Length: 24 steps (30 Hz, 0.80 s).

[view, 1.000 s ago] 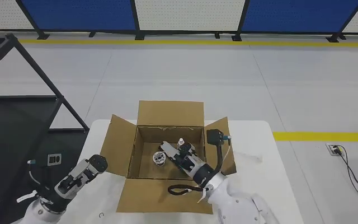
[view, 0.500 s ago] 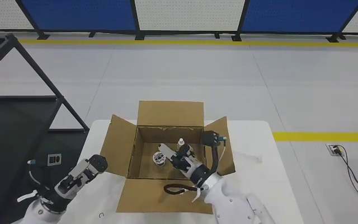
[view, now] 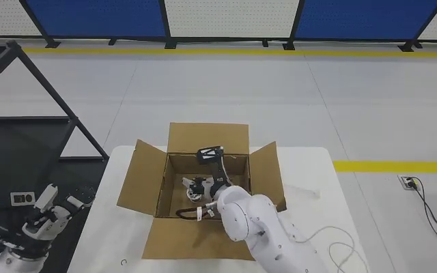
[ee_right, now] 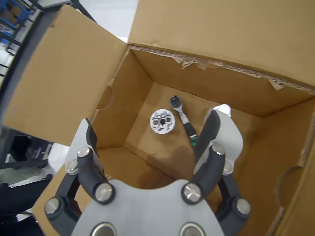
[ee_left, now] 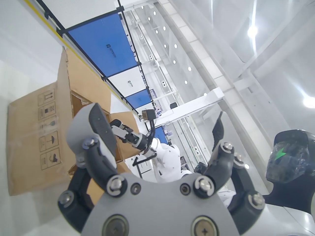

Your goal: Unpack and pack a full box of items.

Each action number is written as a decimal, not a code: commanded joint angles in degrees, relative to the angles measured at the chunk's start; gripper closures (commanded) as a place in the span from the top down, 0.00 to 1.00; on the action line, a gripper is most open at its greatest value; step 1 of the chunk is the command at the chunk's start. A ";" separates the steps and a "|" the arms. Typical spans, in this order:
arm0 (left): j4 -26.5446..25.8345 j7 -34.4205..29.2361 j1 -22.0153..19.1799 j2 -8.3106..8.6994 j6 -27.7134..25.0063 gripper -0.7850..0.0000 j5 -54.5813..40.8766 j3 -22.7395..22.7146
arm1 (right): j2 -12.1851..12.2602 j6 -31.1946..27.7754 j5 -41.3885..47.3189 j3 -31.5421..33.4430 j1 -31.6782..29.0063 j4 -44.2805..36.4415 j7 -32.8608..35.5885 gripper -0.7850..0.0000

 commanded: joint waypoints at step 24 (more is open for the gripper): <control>-0.25 -0.21 0.76 -0.30 -1.24 1.00 -0.35 0.52 | -3.90 3.29 -5.78 -0.80 5.67 18.83 0.78 0.95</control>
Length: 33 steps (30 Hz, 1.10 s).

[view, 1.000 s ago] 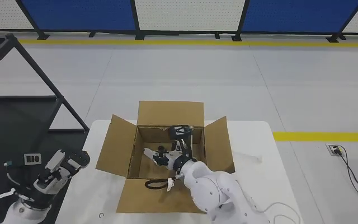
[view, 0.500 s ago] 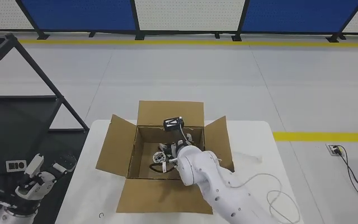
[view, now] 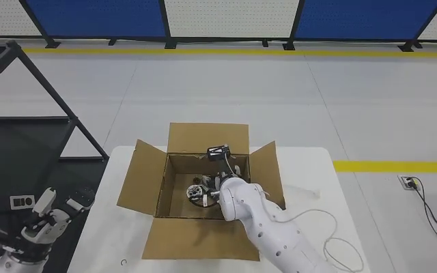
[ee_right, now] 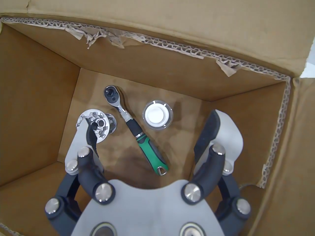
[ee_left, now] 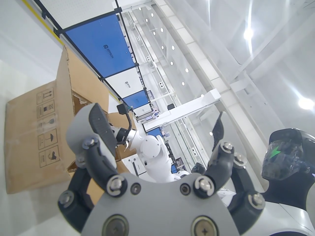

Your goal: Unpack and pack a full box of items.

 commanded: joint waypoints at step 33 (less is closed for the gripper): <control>1.66 -0.42 -1.88 -0.06 0.75 1.00 1.61 2.18 | -0.91 -3.46 -4.17 6.45 -6.71 -9.30 -2.78 0.00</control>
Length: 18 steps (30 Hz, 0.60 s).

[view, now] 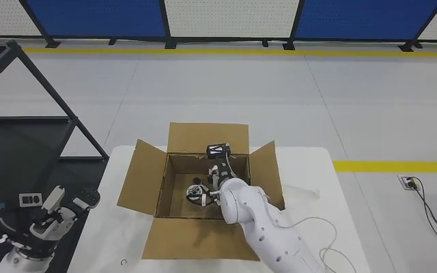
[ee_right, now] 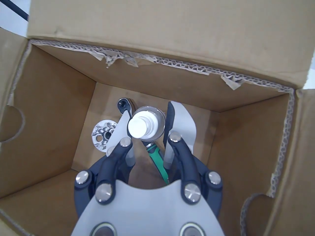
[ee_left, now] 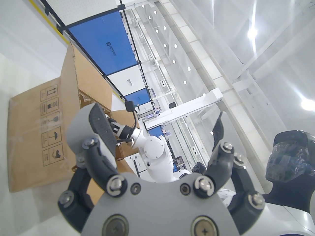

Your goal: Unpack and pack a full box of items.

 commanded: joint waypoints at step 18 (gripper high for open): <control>-0.92 -1.04 -3.04 0.26 1.52 1.00 2.57 2.28 | 4.11 -9.53 -12.75 7.65 -21.62 -44.80 8.19 0.00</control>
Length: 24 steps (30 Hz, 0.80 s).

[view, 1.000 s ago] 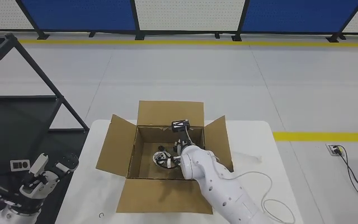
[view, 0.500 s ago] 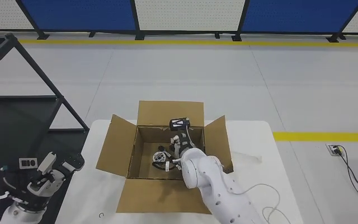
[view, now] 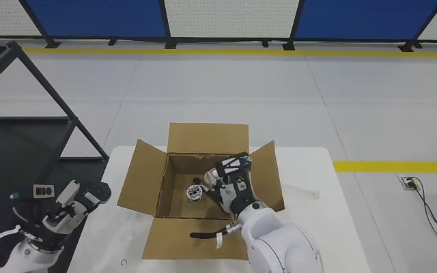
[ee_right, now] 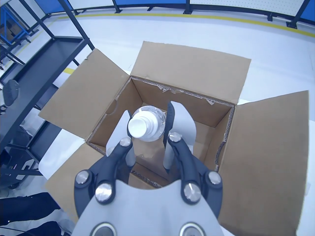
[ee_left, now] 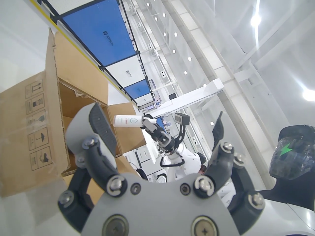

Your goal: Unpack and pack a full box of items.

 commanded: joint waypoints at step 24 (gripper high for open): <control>-1.68 1.63 1.03 -0.18 0.92 1.00 -0.19 1.40 | 1.17 -6.74 1.95 8.02 -6.54 -14.89 2.27 0.00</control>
